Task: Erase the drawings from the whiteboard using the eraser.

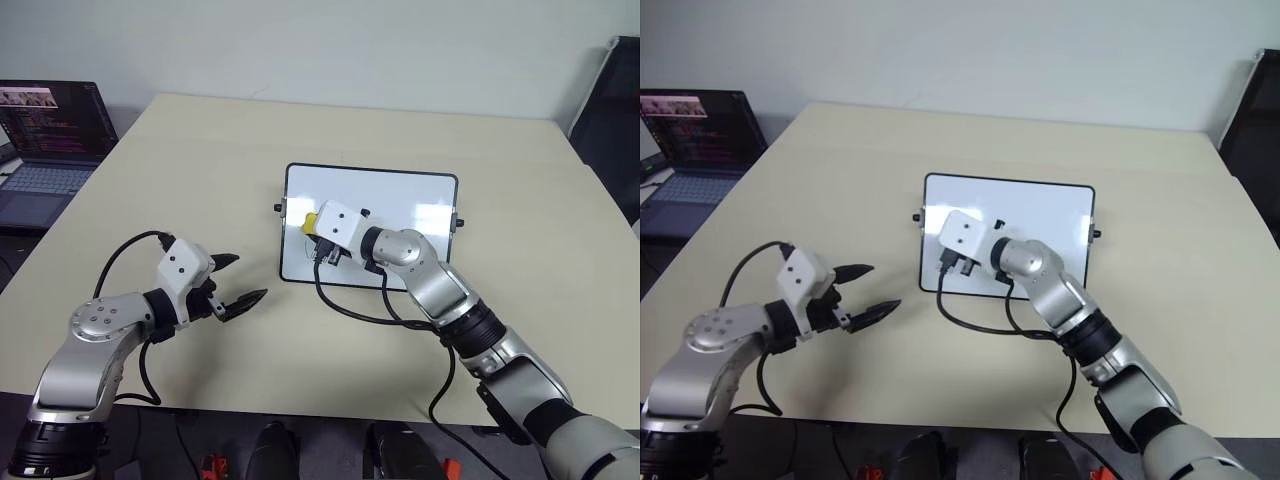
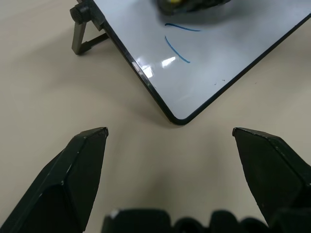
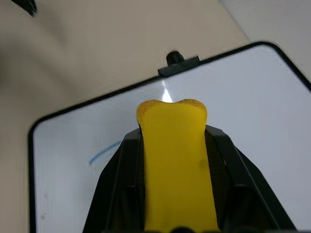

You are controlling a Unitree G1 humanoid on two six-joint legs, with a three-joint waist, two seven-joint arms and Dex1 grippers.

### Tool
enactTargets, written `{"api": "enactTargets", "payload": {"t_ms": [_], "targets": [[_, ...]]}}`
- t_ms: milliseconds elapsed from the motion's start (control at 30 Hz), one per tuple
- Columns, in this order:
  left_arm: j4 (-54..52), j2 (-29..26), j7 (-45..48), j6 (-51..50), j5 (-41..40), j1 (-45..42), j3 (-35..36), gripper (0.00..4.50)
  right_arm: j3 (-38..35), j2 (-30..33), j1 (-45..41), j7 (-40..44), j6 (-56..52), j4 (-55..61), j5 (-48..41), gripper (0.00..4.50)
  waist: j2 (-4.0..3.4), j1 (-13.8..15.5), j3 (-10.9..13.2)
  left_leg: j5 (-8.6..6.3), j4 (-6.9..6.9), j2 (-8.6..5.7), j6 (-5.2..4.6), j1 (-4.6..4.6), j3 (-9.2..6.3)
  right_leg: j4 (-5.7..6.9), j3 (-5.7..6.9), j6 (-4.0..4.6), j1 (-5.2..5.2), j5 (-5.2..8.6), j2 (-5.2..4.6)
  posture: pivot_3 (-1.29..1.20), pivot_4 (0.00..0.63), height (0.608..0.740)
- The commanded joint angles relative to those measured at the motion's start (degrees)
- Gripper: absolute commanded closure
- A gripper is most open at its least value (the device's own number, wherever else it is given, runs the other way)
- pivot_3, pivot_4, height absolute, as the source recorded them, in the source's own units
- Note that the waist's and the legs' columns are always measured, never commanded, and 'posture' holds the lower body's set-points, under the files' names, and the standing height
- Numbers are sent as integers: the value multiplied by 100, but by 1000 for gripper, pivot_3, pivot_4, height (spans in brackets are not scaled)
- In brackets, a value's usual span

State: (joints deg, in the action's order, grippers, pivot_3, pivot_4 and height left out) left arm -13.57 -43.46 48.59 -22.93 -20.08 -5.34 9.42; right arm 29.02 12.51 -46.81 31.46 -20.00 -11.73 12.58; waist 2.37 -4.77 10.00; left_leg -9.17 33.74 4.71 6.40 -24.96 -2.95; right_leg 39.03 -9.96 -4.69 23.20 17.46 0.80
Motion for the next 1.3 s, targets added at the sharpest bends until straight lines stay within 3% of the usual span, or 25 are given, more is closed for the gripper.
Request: {"api": "enactTargets", "payload": {"t_ms": [33,167,367,667,900,1200,1300], "targets": [[-63,0,45,184,-31,18,92,0,236,102,13,420,11,153,180,3221,-2,-10,1,0,0,0,0,1,0,1,-1,0,1,0,0,0,150,740],[48,-7,95,300,-16,64,116,0,503,255,38,644,83,187,536,3221,-3,-17,1,0,2,3,0,4,-1,5,1,-2,-1,1,3,0,150,740],[173,10,176,456,-42,104,107,0,155,-197,-356,-340,406,-442,818,3221,-2,-25,1,7,15,3,-5,5,-1,8,-1,-12,-1,7,3,0,150,740],[179,66,270,570,-79,201,86,0,810,23,22,1027,187,-144,948,3221,-3,-17,2,8,8,4,-7,5,-3,6,3,-22,-2,1,3,0,150,740],[263,131,296,655,-58,176,15,0,343,13,-465,-225,590,-684,1410,3221,-5,-9,3,19,21,2,-19,7,-2,7,0,6,-2,-1,2,0,150,740],[486,191,368,780,-7,9,-79,0,956,413,36,1143,875,-102,1468,3221,-2,-15,1,28,18,2,-26,16,-1,2,1,7,-8,-7,1,0,150,740],[558,213,386,828,7,-38,-111,0,649,325,4,542,670,-241,1678,3221,-3,-18,1,28,16,4,-26,13,-1,6,1,7,-7,-8,3,0,150,740]]}}
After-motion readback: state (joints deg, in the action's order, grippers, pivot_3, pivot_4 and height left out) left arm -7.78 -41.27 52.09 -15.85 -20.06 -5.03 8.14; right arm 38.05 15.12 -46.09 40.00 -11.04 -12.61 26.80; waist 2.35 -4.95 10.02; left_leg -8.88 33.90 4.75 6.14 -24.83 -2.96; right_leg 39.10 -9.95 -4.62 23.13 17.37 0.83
